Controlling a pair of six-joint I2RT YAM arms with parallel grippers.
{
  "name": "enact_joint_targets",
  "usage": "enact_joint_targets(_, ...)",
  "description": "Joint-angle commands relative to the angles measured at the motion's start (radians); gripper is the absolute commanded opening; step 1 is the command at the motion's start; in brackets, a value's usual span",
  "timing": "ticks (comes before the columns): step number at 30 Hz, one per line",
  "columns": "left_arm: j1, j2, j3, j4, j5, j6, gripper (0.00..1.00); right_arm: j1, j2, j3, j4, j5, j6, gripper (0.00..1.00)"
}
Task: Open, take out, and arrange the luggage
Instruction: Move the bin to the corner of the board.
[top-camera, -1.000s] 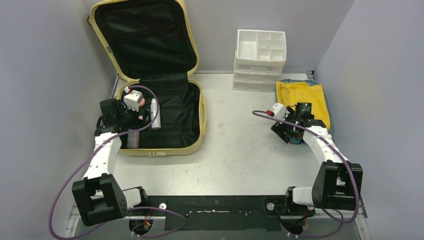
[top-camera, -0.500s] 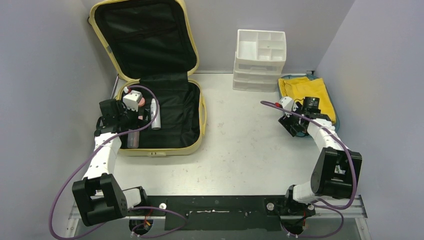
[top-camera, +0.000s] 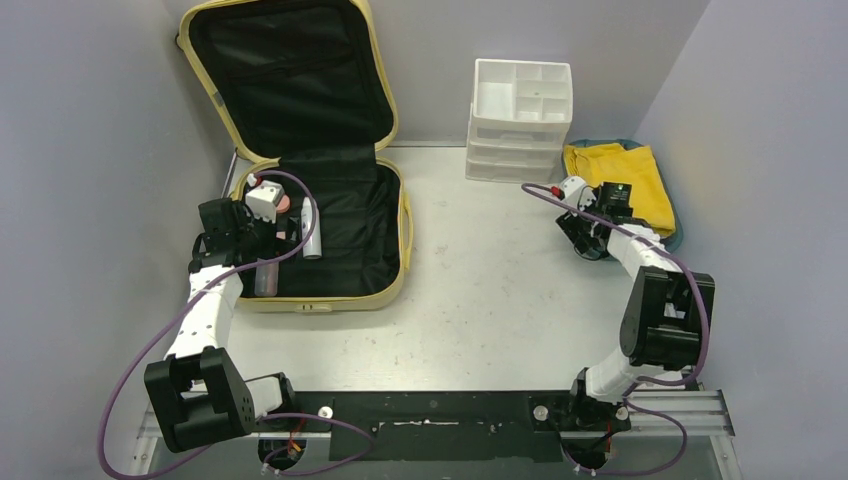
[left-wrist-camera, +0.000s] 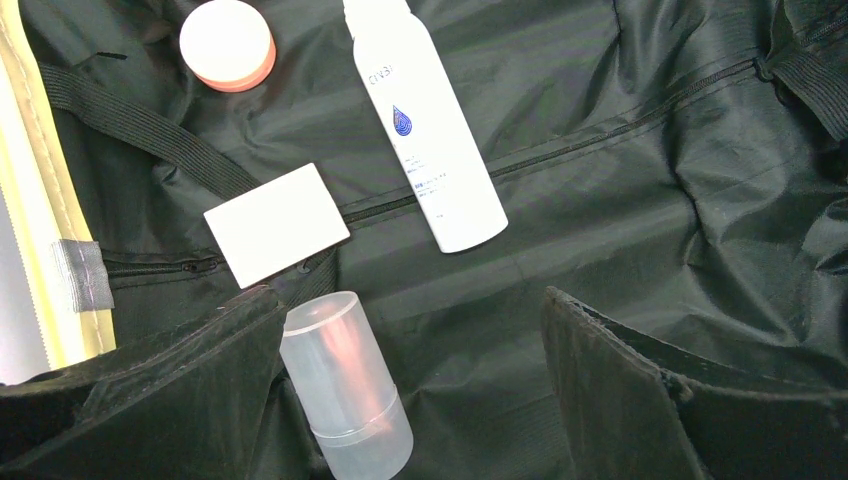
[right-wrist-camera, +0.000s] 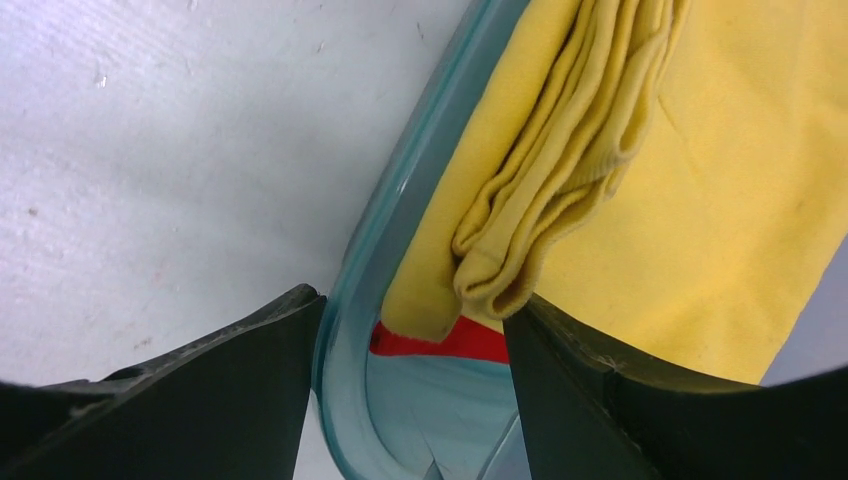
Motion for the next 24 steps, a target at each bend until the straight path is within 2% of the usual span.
enact_joint_targets(1,0.009,-0.008,0.003,0.038,0.010,-0.005,0.97,0.012,0.033,0.086,0.140,0.043,0.015,0.66)
enact_joint_targets(6,0.015,-0.008,0.002,0.039,0.009,-0.006,0.97,0.012,-0.081,0.164,-0.034,-0.049,0.055,0.71)
enact_joint_targets(11,0.016,0.000,0.004,0.040,0.013,-0.006,0.97,-0.018,-0.195,0.254,-0.241,-0.004,0.135,0.77)
enact_joint_targets(16,0.016,-0.004,0.001,0.043,0.021,-0.006,0.97,-0.193,-0.212,0.239,-0.380,-0.081,0.175,0.77)
enact_joint_targets(21,0.016,-0.010,-0.001,0.041,0.024,-0.006,0.97,-0.343,-0.210,0.136,-0.409,-0.150,0.118,0.75)
enact_joint_targets(24,0.017,-0.013,-0.001,0.041,0.022,-0.006,0.97,-0.392,-0.196,0.109,-0.427,-0.191,0.088,0.74)
